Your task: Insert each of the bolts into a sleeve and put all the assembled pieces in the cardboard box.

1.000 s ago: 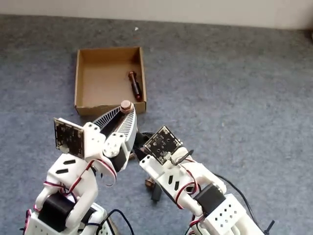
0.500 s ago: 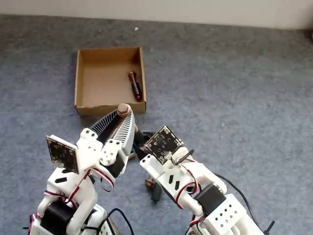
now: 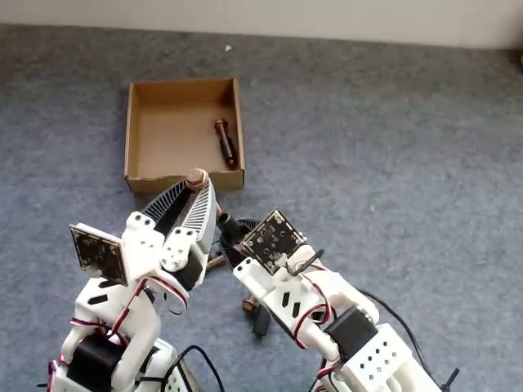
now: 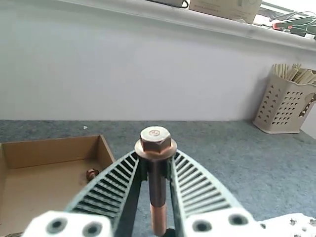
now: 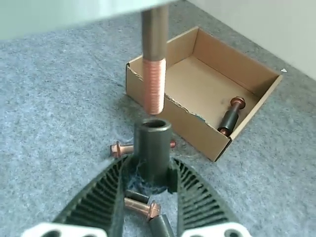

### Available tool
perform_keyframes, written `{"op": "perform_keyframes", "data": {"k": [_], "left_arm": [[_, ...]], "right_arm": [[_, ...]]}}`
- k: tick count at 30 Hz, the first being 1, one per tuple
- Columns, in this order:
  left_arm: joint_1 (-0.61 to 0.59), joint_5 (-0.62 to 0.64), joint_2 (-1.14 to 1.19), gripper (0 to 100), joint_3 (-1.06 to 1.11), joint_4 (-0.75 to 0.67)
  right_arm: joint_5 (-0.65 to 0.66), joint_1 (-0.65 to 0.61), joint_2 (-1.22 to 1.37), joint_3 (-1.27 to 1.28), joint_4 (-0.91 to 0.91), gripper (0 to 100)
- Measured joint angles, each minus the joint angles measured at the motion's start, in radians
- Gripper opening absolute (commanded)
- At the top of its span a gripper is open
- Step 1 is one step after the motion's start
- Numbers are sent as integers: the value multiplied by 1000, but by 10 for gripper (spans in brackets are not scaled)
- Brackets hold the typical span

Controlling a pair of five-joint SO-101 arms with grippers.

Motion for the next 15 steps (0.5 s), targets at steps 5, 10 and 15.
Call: {"op": "perform_keyframes", "data": {"k": [5,10,15], "left_arm": [[61,0,0,5,0,0],[75,0,-3,5,0,-2],[75,2,-5,5,-3,-6]], "right_arm": [[0,3,0,-9,0,5],[0,3,2,-63,2,5],[2,5,2,-74,2,5]]}}
